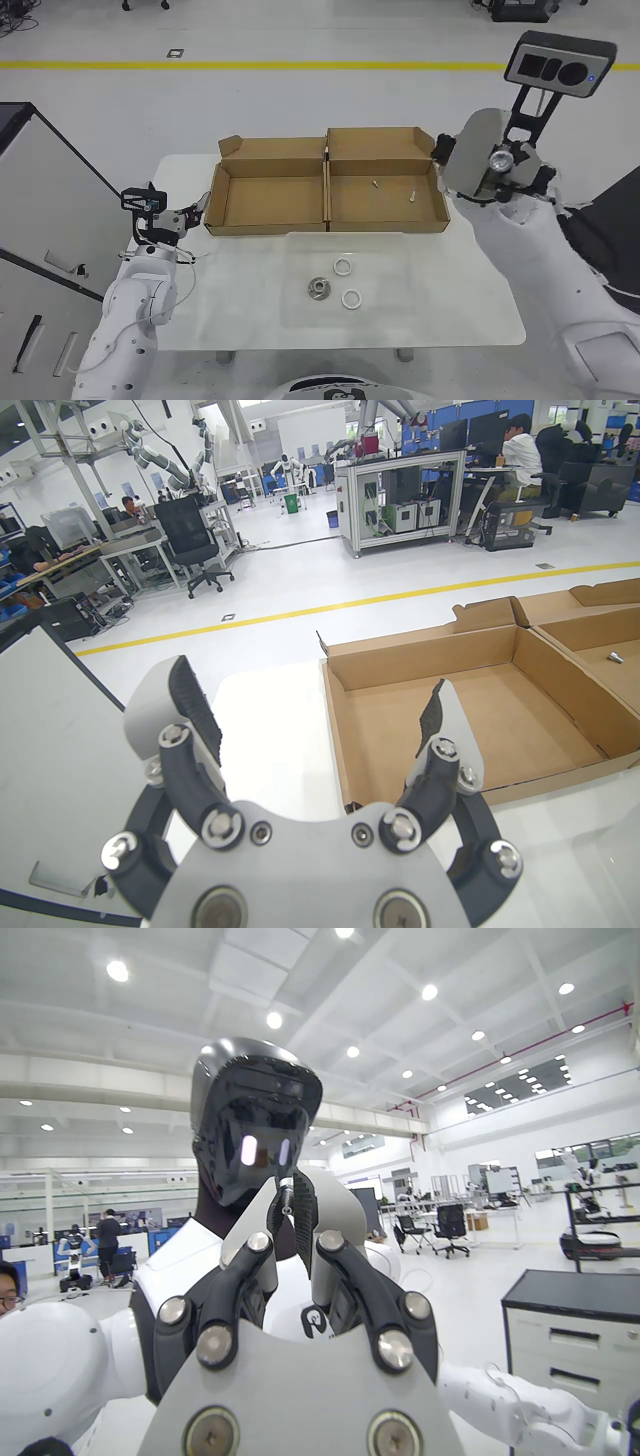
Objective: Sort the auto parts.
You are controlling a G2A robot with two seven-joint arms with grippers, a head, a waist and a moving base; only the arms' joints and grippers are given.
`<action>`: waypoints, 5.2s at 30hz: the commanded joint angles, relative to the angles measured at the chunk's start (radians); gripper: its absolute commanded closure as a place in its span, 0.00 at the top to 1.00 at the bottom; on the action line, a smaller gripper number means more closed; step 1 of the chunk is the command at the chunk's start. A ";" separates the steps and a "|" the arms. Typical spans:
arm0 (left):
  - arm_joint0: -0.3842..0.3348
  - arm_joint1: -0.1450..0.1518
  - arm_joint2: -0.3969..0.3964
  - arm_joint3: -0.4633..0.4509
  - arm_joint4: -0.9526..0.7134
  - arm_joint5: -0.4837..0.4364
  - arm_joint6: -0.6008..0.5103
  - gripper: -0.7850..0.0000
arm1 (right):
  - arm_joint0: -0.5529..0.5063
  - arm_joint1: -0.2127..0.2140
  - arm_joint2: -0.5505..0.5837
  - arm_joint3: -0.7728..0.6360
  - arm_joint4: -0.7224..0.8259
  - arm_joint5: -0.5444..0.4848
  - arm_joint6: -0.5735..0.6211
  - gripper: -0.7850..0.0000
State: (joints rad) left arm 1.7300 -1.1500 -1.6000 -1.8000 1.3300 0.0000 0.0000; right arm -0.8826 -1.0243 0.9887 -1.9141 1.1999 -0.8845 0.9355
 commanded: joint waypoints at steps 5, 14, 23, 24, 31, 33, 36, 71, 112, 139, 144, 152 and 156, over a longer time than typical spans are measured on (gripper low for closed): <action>0.000 0.000 0.000 0.000 0.000 0.000 0.000 1.00 | -0.014 -0.019 0.029 -0.008 0.051 0.031 0.031 0.00; 0.000 0.000 0.000 0.000 0.000 0.000 0.000 1.00 | -0.027 -0.035 0.080 0.016 -0.131 0.062 0.062 0.00; 0.000 0.000 0.000 0.000 0.000 0.000 0.000 1.00 | -0.037 -0.042 0.109 0.005 -0.328 0.094 0.064 0.00; 0.000 0.000 0.000 0.000 0.000 0.000 0.000 1.00 | -0.042 -0.044 0.107 -0.001 -0.323 0.095 0.056 0.00; 0.000 0.000 0.000 0.000 0.000 0.000 0.000 1.00 | -0.067 -0.058 0.097 -0.018 -0.154 0.080 0.053 0.00; 0.000 0.000 0.000 0.000 0.000 0.000 0.000 1.00 | -0.072 -0.063 0.098 -0.020 -0.094 0.081 0.066 0.00; 0.000 0.000 0.000 0.000 0.000 0.000 0.000 1.00 | -0.077 -0.069 0.106 -0.019 -0.027 0.085 0.085 0.00; 0.000 0.000 0.000 0.000 0.000 0.000 0.000 1.00 | -0.116 -0.061 0.282 0.047 -0.270 0.262 0.048 0.00; 0.000 0.000 0.000 0.000 0.000 0.000 0.000 1.00 | 0.351 -0.038 -0.047 0.670 -1.851 0.394 0.264 0.00; 0.000 0.000 0.000 0.000 0.000 0.000 0.000 1.00 | 0.260 -0.086 -0.243 0.835 -1.948 0.423 0.215 0.00; 0.000 0.000 0.000 0.000 0.000 0.000 0.000 1.00 | 0.253 -0.093 -0.259 0.867 -1.956 0.439 0.210 0.00; 0.000 0.000 0.000 0.000 0.000 0.000 0.000 1.00 | 0.250 -0.105 -0.284 0.911 -1.994 0.468 0.206 0.00; 0.000 0.000 0.000 0.000 0.000 0.000 0.000 1.00 | 0.248 -0.110 -0.295 0.930 -2.017 0.479 0.199 0.00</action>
State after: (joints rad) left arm 1.7300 -1.1500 -1.6000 -1.8000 1.3300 0.0000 0.0000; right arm -0.6345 -1.1332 0.6963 -0.9878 -0.8114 -0.4078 1.1354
